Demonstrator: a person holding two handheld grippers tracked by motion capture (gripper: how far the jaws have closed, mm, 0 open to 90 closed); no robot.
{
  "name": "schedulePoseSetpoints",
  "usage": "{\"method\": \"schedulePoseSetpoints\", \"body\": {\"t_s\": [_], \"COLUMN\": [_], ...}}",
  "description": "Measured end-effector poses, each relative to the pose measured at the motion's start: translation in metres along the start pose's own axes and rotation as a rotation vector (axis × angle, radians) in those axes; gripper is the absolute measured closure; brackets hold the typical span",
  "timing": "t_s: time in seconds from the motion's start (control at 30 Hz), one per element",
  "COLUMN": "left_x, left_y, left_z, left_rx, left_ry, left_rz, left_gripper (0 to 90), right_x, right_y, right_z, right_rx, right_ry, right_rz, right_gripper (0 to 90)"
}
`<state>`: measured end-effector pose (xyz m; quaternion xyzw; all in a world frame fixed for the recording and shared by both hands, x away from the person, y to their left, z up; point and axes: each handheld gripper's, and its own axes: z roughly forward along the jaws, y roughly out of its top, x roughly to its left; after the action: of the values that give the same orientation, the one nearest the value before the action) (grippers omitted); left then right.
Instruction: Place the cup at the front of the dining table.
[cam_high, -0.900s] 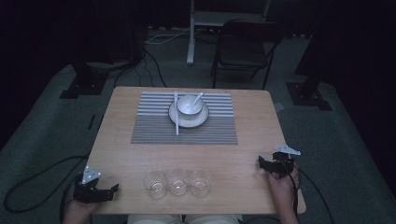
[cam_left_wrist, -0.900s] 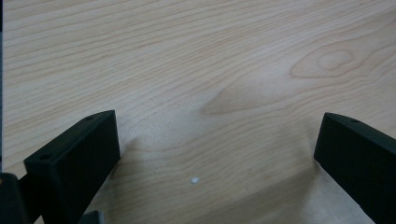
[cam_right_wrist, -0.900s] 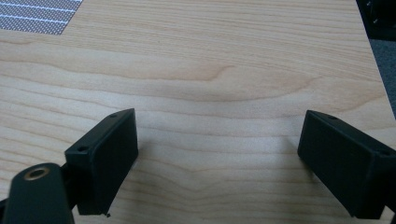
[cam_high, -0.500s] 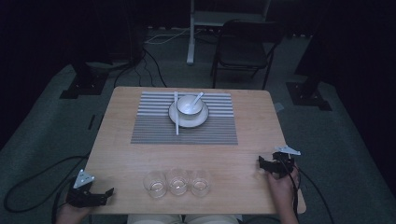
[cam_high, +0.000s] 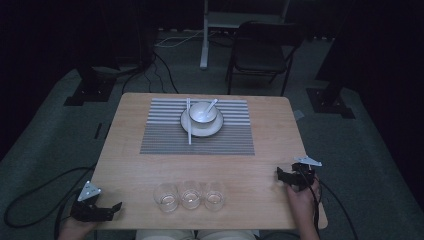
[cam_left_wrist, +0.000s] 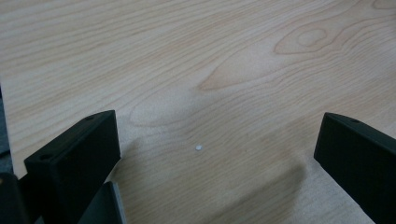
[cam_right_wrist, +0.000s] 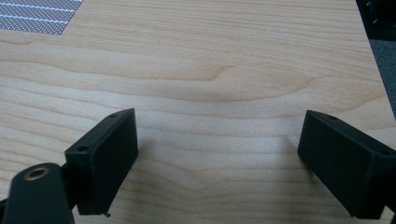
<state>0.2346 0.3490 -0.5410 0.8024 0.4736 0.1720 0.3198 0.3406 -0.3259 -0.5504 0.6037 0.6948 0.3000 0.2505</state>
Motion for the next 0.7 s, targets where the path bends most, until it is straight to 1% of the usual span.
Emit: {"method": "schedulePoseSetpoints", "body": {"t_s": [0.03, 0.07, 0.13, 0.17, 0.2, 0.23, 0.27, 0.3, 0.33, 0.4, 0.43, 0.47, 0.57, 0.6, 0.63, 0.7], "left_x": [-0.001, -0.001, -0.002, -0.002, -0.003, -0.003, -0.003, -0.004, -0.004, -0.006, -0.007, -0.008, -0.009, -0.01, -0.011, -0.013], "left_y": [0.0, 0.001, 0.001, 0.001, 0.002, 0.002, 0.003, 0.004, 0.005, 0.007, 0.008, 0.011, 0.012, 0.013, 0.014, 0.017], "left_z": [0.0, 0.0, 0.001, 0.001, 0.0, 0.0, -0.001, -0.001, -0.002, -0.004, -0.005, -0.006, -0.007, -0.008, -0.008, -0.009], "left_rx": [-0.001, 0.007, 0.006, 0.008, 0.007, 0.007, 0.004, -0.002, -0.004, -0.015, -0.016, -0.018, -0.025, -0.026, -0.029, -0.031], "left_ry": [0.007, -0.001, 0.0, -0.016, -0.007, -0.013, -0.022, -0.012, -0.028, -0.025, -0.039, -0.034, -0.037, -0.049, -0.045, -0.057], "left_rz": [0.001, 0.005, 0.005, 0.005, 0.009, 0.011, 0.011, 0.014, 0.018, 0.02, 0.025, 0.036, 0.038, 0.042, 0.044, 0.055], "left_gripper": [0.4, 0.4, 0.4, 0.4, 0.4, 0.4, 0.4, 0.4, 0.4, 0.4, 0.4, 0.4, 0.5, 0.4, 0.4, 0.4], "right_x": [0.0, 0.0, 0.0, 0.0, 0.0, 0.0, 0.0, 0.0, 0.0, 0.0, 0.0, 0.0, 0.0, 0.0, 0.0, 0.0], "right_y": [0.0, 0.0, 0.0, 0.0, 0.0, 0.0, 0.0, 0.0, 0.0, 0.0, 0.0, 0.0, 0.0, 0.0, 0.0, 0.0], "right_z": [0.0, 0.0, 0.0, 0.0, 0.0, 0.0, 0.0, 0.0, 0.0, 0.0, 0.0, 0.0, 0.0, 0.0, 0.0, 0.0], "right_rx": [0.0, 0.0, 0.0, 0.0, 0.0, 0.0, 0.0, 0.0, 0.0, 0.0, 0.0, 0.0, 0.0, 0.0, 0.0, 0.0], "right_ry": [0.0, 0.0, 0.0, 0.0, 0.0, 0.0, 0.0, 0.0, 0.0, 0.0, 0.0, 0.0, 0.0, 0.0, 0.0, 0.0], "right_rz": [0.0, 0.0, -0.001, 0.0, 0.0, 0.0, 0.0, 0.0, 0.0, 0.0, 0.0, -0.001, 0.0, 0.0, 0.0, 0.0], "right_gripper": [11.5, 11.5, 11.5, 11.5, 11.5, 11.5, 11.5, 11.6, 11.6, 11.5, 11.5, 11.5, 11.5, 11.6, 11.6, 11.5]}}
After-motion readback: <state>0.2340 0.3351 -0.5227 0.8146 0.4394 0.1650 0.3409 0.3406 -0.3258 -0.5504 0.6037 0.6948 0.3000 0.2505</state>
